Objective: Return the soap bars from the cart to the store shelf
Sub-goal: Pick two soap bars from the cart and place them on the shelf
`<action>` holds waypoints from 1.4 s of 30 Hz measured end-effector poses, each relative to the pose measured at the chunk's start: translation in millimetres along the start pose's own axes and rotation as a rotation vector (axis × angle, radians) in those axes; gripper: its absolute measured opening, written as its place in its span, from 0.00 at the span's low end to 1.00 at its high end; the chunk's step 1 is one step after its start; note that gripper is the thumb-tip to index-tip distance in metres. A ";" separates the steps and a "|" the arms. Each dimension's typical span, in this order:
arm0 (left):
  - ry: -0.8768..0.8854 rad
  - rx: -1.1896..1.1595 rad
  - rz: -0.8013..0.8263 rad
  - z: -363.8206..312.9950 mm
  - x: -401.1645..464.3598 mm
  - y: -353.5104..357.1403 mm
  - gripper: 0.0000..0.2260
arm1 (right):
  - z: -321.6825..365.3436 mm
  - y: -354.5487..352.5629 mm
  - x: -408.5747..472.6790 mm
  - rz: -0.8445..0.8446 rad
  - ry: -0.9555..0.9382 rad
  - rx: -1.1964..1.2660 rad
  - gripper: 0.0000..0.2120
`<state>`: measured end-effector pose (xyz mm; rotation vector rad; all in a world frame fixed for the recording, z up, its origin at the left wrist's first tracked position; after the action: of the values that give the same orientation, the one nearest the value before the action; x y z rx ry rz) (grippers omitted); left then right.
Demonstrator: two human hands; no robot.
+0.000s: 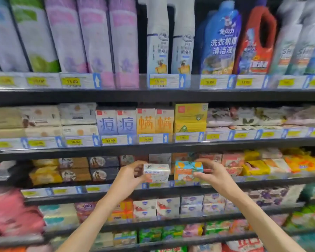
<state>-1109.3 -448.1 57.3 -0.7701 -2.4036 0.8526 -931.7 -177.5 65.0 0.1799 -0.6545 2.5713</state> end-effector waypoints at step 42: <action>-0.063 0.269 -0.212 21.1 22.2 62.6 0.14 | -34.1 36.1 18.0 -0.232 -0.247 -0.603 0.24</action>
<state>-1116.3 -402.0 5.4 -0.3834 -2.3073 1.0953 -965.1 -181.5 24.3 0.3472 -1.3752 2.0418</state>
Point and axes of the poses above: each hand's wrist, its own x-axis towards the middle knuckle, its own y-axis out of the palm, z = x × y, the point moved 2 cm from there along x, towards the middle knuckle, and after that the axes turned 9 degrees about x, right-handed, at the moved point
